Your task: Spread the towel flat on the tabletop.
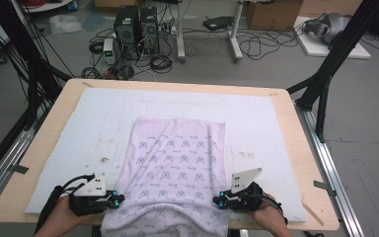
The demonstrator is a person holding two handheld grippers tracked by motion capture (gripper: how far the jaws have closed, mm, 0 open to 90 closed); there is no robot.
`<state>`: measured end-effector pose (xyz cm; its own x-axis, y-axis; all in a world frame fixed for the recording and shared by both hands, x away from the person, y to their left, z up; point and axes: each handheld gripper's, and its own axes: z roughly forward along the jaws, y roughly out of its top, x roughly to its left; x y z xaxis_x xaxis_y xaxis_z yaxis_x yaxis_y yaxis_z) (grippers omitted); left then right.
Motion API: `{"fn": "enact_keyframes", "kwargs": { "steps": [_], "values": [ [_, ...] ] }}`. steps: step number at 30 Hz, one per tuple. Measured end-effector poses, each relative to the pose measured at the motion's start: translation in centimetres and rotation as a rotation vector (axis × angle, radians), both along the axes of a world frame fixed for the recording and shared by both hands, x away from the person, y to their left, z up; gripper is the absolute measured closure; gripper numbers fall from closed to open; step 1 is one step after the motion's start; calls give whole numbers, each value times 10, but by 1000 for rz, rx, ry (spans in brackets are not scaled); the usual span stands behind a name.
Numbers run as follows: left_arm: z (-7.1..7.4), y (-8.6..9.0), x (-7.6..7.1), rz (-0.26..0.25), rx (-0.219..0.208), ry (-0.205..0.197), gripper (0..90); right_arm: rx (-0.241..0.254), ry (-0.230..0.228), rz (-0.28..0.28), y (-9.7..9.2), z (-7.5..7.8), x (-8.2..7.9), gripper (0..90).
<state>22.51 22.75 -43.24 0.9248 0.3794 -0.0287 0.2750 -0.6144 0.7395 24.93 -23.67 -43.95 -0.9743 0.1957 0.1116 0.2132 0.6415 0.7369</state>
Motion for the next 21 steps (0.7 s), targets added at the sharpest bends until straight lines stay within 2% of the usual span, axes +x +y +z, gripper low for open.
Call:
{"fn": "enact_keyframes", "kwargs": {
  "steps": [3,5,8,11,12,13,14,15,16,17,18,20,21],
  "values": [
    [4,2,8,56,-4,-21,698,15,-12,-69,-3,4,10,737],
    [5,1,16,80,-11,-34,650,10,-34,-105,-1,6,16,688],
    [4,-2,29,109,-12,-43,631,8,-44,-152,1,7,24,662],
    [-3,-5,40,152,15,-22,539,-44,-51,-224,1,3,33,570],
    [-7,-6,43,156,27,-15,537,-62,-49,-243,1,0,36,574],
    [-9,-6,44,155,17,-25,554,-75,-41,-242,1,-2,38,587],
    [-9,-6,45,169,14,-47,620,-65,-43,-246,1,-3,39,636],
    [-9,-6,47,156,15,-30,783,-68,-55,-245,2,-3,40,733],
    [-8,-7,50,157,22,-30,857,-69,-56,-227,2,-2,41,871],
    [-7,-9,52,172,38,-44,877,-83,-51,-209,4,-1,43,879],
    [-6,-10,53,199,58,-75,881,-96,-57,-222,6,1,46,883],
    [-3,-8,61,255,60,-107,883,-131,-109,-270,6,5,51,887],
    [-1,-8,66,286,55,-123,883,-124,-122,-299,4,6,55,888]
  ]
}}
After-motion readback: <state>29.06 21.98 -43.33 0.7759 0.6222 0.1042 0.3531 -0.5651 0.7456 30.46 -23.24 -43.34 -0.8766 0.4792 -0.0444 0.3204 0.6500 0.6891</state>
